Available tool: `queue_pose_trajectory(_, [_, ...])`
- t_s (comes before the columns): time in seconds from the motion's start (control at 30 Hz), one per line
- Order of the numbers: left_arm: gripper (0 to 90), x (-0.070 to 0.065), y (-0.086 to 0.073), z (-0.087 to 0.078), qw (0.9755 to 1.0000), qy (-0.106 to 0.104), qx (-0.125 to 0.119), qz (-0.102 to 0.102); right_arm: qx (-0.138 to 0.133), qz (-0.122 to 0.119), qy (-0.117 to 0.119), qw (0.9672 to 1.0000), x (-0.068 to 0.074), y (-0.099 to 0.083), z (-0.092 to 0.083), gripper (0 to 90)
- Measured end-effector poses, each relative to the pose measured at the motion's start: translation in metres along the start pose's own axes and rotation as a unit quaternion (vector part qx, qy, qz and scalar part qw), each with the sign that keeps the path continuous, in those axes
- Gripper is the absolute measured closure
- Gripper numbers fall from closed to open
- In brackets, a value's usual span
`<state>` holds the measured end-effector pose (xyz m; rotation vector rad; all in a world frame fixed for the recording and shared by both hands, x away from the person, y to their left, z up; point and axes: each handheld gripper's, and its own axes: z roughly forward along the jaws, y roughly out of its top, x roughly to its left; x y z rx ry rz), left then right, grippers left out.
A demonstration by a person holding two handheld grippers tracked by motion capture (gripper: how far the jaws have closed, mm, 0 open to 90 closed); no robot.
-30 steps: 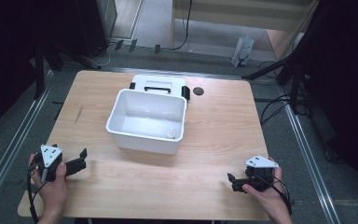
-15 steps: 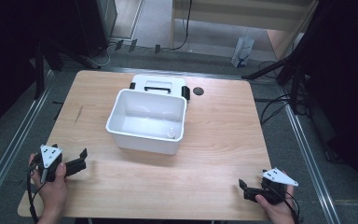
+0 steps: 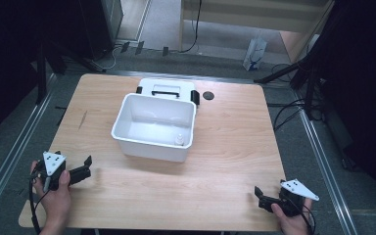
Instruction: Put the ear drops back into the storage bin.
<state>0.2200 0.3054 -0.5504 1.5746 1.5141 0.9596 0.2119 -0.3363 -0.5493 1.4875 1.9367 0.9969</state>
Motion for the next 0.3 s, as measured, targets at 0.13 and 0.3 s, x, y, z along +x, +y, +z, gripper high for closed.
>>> queue_pose_trajectory(0.13, [0.4, -0.0007, 0.0000, -0.0001, 1.0000, 0.004, 0.001, 0.004, 0.007, 0.009, -0.005, 0.9999, -0.0021, 0.0011, 0.0021, 0.0])
queue_pose_trajectory(0.3, [0.5, -0.0017, 0.0000, -0.0002, 1.0000, 0.006, 0.002, 0.007, 0.004, 0.010, 0.005, 0.9999, -0.0034, 0.0010, 0.0014, 0.0])
